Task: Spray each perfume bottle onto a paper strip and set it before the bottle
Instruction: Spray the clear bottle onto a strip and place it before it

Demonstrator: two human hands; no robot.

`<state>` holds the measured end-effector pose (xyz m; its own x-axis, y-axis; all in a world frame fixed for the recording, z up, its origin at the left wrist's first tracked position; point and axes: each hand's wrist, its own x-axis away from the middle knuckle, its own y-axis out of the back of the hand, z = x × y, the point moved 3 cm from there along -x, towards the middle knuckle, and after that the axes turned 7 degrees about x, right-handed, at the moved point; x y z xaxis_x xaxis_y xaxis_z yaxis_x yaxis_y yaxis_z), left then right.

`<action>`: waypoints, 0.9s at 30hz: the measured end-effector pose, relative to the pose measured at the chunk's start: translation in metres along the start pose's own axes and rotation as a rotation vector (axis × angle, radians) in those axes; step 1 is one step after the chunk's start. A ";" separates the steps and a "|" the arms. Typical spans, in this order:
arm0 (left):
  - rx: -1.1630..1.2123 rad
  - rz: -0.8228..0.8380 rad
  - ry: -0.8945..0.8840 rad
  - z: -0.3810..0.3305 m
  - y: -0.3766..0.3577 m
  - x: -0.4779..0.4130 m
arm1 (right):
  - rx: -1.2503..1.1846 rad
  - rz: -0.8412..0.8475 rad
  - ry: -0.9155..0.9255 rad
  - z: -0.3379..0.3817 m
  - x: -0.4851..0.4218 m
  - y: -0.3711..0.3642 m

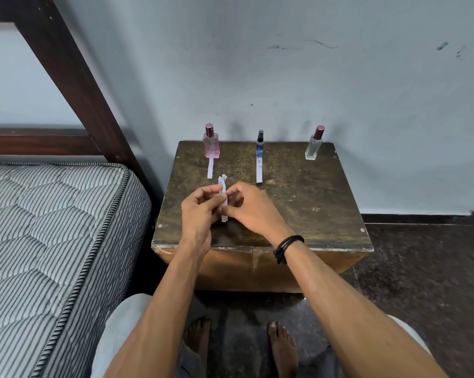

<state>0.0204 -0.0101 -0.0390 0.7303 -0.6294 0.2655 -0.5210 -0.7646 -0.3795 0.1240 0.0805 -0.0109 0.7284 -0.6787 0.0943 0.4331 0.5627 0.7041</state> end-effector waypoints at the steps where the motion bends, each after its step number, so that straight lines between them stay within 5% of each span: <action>1: -0.011 0.009 -0.009 -0.001 0.000 0.000 | -0.011 -0.002 -0.011 -0.001 -0.001 0.000; 12: -0.050 0.042 -0.043 -0.009 -0.003 0.001 | -0.337 0.037 -0.121 -0.005 -0.001 0.003; 20: -0.177 0.024 -0.156 -0.012 0.001 0.000 | -0.348 0.033 -0.135 -0.006 0.000 0.005; 27: 0.024 0.030 -0.033 -0.012 0.000 0.002 | -0.377 0.024 -0.152 -0.009 0.000 0.007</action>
<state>0.0165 -0.0125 -0.0281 0.7289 -0.6468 0.2244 -0.5327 -0.7416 -0.4077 0.1317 0.0880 -0.0124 0.6664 -0.7091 0.2303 0.6017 0.6939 0.3956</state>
